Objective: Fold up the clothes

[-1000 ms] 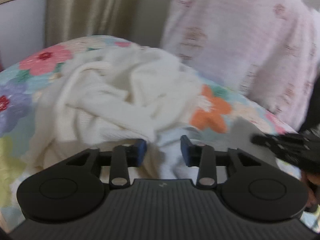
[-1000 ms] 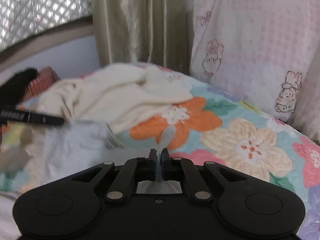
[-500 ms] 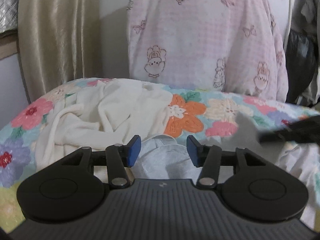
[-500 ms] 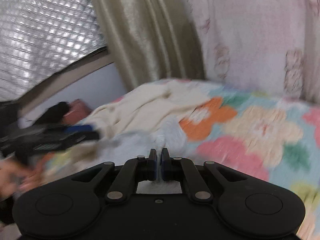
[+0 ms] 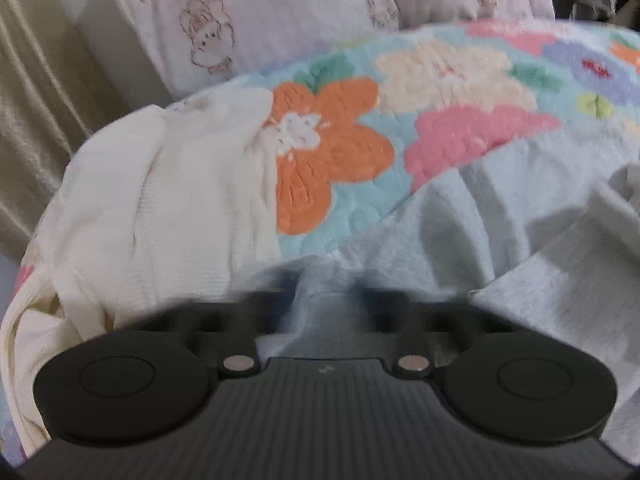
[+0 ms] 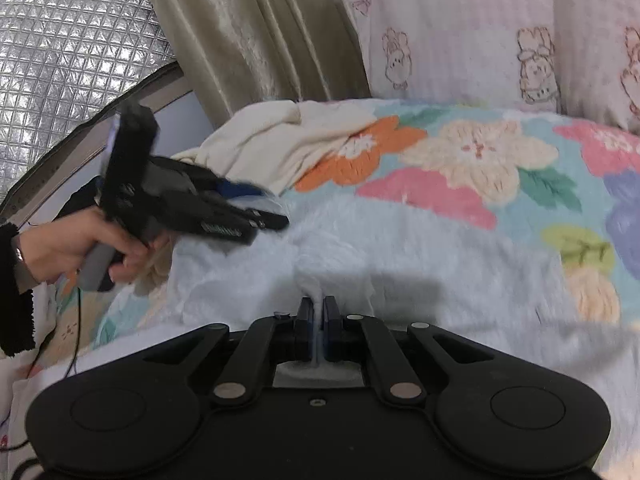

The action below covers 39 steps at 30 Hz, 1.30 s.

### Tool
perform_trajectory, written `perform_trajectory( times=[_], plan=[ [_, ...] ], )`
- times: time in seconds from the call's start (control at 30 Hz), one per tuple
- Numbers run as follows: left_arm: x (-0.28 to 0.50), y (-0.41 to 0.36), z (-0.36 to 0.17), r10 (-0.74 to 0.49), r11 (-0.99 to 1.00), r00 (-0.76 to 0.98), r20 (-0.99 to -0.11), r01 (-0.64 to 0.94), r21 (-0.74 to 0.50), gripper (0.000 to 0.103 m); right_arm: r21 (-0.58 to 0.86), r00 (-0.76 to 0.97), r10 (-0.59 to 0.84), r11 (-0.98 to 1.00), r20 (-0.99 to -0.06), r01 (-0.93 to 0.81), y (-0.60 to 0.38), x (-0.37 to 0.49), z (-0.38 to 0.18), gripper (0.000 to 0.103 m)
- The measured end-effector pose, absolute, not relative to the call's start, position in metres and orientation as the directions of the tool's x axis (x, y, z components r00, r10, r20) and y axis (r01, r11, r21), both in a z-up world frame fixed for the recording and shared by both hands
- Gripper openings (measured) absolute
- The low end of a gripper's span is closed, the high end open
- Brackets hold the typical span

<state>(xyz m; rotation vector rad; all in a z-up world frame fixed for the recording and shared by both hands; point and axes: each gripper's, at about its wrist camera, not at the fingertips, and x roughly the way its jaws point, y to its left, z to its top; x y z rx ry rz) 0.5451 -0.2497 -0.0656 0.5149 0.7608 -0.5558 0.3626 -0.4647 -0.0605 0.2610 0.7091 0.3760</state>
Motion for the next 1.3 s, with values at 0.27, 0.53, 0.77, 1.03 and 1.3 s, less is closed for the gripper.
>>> perform_trajectory(
  times=[0.27, 0.53, 0.77, 1.03, 1.3],
  plan=[
    [0.547, -0.175, -0.020, -0.203, 0.969, 0.798, -0.567, 0.246, 0.000, 0.006, 0.301, 0.736, 0.394, 0.916, -0.550, -0.266, -0.452, 0.389, -0.051, 0.006],
    [0.510, -0.186, -0.025, -0.553, 0.791, 0.573, -0.605, 0.589, -0.165, 0.046, 0.325, 0.772, 0.443, 0.890, -0.456, -0.319, -0.447, 0.401, -0.023, 0.006],
    [0.504, -0.229, -0.077, -0.474, 0.742, 0.443, -0.761, 0.666, -0.075, 0.049, 0.423, 0.778, 0.481, 0.853, -0.405, -0.307, -0.461, 0.380, -0.034, 0.006],
    [0.466, -0.213, -0.034, -0.470, 0.801, 0.658, -0.588, 0.598, 0.028, 0.004, 0.289, 0.772, 0.415, 0.907, -0.482, -0.307, -0.455, 0.414, -0.024, 0.006],
    [0.477, -0.162, -0.048, -0.154, 0.976, 0.791, -0.592, 0.213, 0.031, 0.005, 0.155, 0.783, 0.379, 0.924, -0.492, -0.350, -0.400, 0.485, -0.004, 0.007]
  ],
)
